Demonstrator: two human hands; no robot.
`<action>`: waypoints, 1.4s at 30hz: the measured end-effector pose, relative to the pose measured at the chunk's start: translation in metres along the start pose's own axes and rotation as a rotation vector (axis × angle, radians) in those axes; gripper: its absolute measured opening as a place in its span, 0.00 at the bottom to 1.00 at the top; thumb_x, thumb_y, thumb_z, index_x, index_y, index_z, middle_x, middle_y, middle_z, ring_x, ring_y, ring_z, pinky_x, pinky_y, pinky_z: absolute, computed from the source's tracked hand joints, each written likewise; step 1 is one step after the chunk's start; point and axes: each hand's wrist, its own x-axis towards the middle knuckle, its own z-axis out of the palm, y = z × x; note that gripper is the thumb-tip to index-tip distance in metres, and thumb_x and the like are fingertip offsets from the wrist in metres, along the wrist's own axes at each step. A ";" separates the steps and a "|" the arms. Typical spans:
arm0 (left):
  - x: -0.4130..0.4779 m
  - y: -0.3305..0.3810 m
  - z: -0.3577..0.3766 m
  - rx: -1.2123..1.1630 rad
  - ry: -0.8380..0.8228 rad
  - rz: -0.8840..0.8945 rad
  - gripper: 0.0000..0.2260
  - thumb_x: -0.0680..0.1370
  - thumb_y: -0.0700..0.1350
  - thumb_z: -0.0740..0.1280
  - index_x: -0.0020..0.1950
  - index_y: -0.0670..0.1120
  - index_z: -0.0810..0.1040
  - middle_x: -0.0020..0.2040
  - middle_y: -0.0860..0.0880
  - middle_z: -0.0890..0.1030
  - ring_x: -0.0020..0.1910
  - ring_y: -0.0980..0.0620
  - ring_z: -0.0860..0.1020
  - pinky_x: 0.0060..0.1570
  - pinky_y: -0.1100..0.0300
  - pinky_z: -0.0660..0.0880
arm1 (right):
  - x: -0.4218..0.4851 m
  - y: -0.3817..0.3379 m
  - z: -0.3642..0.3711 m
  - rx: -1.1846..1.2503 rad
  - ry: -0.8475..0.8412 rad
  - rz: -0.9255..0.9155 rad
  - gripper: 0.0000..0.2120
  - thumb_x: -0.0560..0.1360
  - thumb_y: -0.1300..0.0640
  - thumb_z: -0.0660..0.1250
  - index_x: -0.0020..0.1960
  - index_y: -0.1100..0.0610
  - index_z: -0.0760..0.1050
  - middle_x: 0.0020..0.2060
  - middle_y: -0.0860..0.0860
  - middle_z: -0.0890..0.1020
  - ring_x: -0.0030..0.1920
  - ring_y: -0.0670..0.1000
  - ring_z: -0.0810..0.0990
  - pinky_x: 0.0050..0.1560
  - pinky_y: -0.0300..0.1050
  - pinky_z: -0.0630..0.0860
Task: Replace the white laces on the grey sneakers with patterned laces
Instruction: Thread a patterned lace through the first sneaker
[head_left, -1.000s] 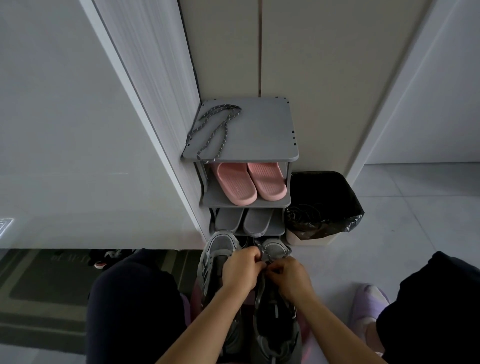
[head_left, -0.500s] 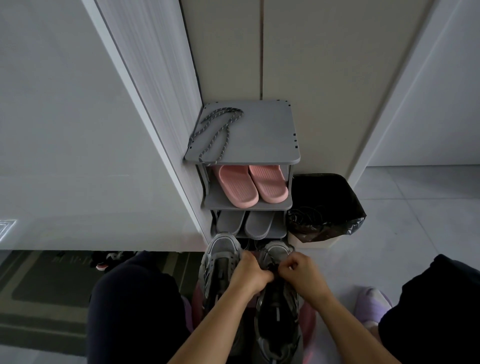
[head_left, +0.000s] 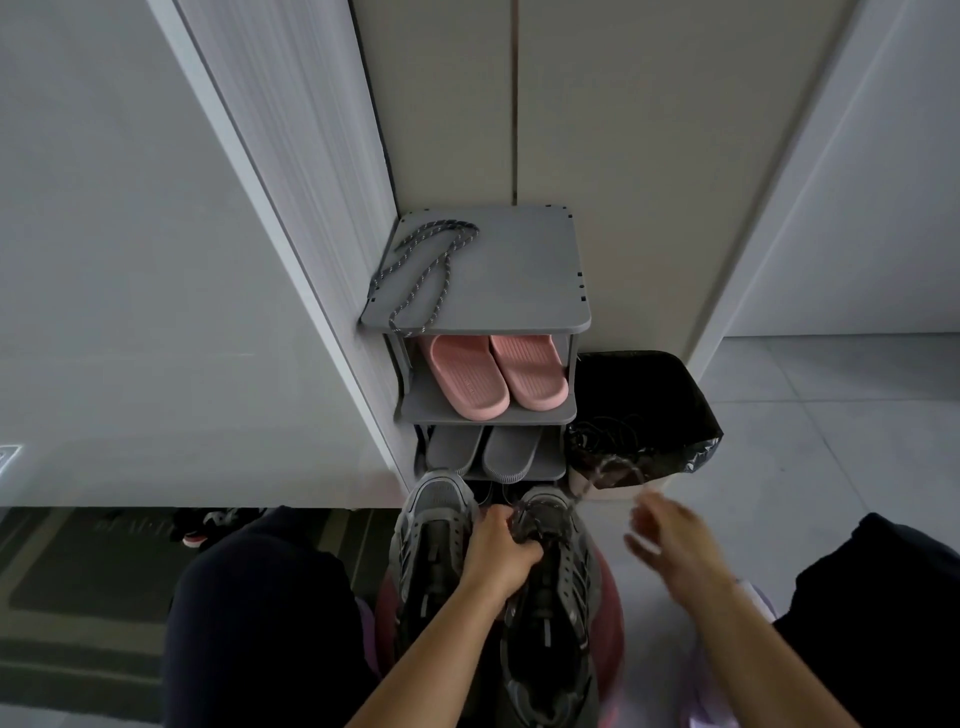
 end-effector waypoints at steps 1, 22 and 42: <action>0.000 -0.001 0.000 -0.054 0.001 -0.007 0.10 0.73 0.38 0.66 0.53 0.45 0.71 0.50 0.49 0.74 0.41 0.56 0.73 0.37 0.68 0.68 | -0.007 0.011 0.010 -0.051 -0.064 0.047 0.08 0.77 0.59 0.62 0.40 0.60 0.73 0.34 0.54 0.73 0.35 0.49 0.72 0.40 0.43 0.73; -0.018 -0.010 0.015 -0.472 0.332 -0.047 0.08 0.74 0.30 0.61 0.44 0.42 0.68 0.38 0.49 0.71 0.34 0.54 0.69 0.29 0.72 0.68 | -0.008 0.003 0.050 0.013 0.032 -0.388 0.09 0.76 0.64 0.64 0.39 0.56 0.73 0.25 0.48 0.74 0.23 0.42 0.70 0.24 0.32 0.67; -0.014 -0.021 0.018 -0.346 0.222 0.003 0.08 0.76 0.36 0.62 0.47 0.48 0.75 0.56 0.49 0.73 0.40 0.60 0.73 0.32 0.78 0.69 | -0.003 0.026 0.014 -0.259 0.058 -0.068 0.01 0.73 0.66 0.63 0.44 0.64 0.73 0.35 0.58 0.73 0.31 0.51 0.70 0.26 0.40 0.66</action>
